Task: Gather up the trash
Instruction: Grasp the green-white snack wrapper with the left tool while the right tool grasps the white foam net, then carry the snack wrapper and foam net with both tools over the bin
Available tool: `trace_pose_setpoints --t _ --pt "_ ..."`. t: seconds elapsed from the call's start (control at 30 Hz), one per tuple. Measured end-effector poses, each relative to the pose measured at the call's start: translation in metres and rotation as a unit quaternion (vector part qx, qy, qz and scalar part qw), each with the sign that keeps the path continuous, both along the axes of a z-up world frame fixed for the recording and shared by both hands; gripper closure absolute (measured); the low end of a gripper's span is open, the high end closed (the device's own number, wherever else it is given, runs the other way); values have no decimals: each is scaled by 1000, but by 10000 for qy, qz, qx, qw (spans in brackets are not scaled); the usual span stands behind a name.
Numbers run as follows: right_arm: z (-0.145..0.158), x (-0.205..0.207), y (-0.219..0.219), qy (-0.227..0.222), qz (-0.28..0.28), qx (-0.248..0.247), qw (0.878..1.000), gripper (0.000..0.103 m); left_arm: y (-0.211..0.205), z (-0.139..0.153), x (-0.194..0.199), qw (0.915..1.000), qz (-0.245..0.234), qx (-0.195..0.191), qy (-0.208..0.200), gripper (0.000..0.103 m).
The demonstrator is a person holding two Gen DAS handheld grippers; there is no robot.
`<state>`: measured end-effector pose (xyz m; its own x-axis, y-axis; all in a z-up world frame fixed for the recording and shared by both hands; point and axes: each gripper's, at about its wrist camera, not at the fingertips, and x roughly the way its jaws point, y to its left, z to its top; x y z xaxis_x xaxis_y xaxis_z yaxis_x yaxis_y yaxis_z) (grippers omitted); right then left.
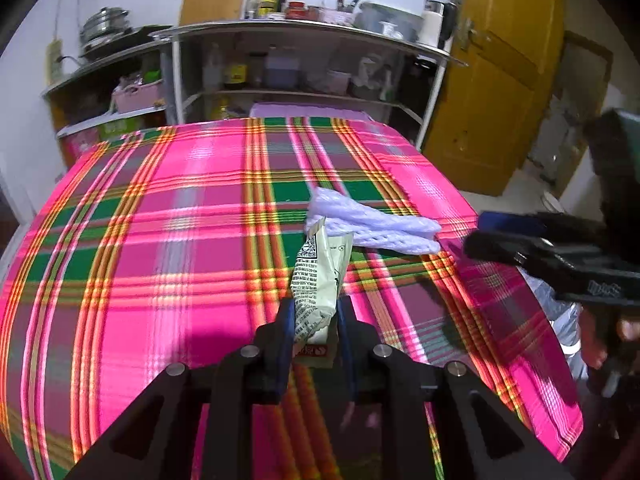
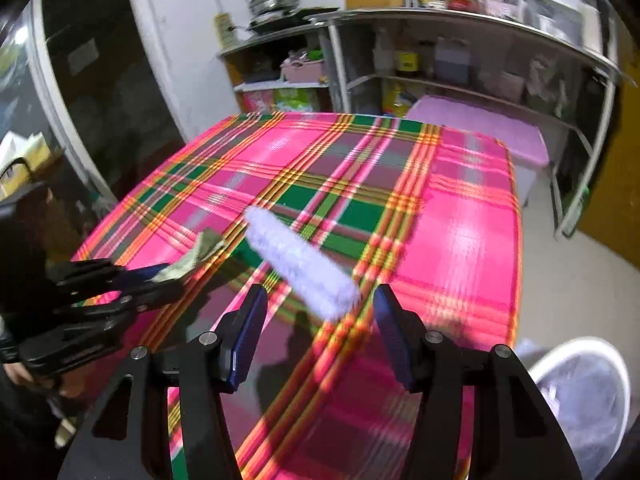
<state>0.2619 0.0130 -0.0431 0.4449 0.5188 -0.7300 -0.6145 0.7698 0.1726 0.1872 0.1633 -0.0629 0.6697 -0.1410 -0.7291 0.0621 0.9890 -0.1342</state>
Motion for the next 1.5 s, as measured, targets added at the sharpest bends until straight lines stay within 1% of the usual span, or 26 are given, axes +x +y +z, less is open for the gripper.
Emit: trace_pose_setpoints --t 0.1,0.23,0.27,0.33,0.43,0.53,0.67,0.77,0.97,1.23,1.5 --pt "-10 14 14 51 133 -244 9996 47 6 2 -7 9999 101 -54 -47 82" --pt "-24 24 24 288 284 -344 9986 47 13 4 -13 9997 187 -146 -85 82" --pt "-25 23 25 322 317 -328 9984 50 14 3 -14 9996 202 -166 -84 82" --pt "-28 21 27 361 362 -315 9982 67 15 2 -15 9995 242 -189 -77 82" --pt "-29 16 25 405 295 -253 9984 76 16 1 -17 9993 301 -226 -69 82" --pt "-25 8 19 384 228 -139 9989 79 16 2 -19 9989 401 -241 -95 82" --pt "-15 -7 7 324 107 44 9994 80 11 7 -27 9976 625 -226 -174 82" --pt "-6 -22 -5 256 10 179 9995 80 3 15 -37 9959 817 -239 -308 82" --pt "9 -51 -28 163 -125 362 9991 80 -16 30 -51 9935 973 -306 -509 82" --pt "28 -80 -60 -8 -341 549 9979 80 -47 45 -68 9936 915 -247 -620 82" --pt "40 -100 -91 -136 -520 686 9962 80 -82 59 -79 9950 663 -140 -728 81"
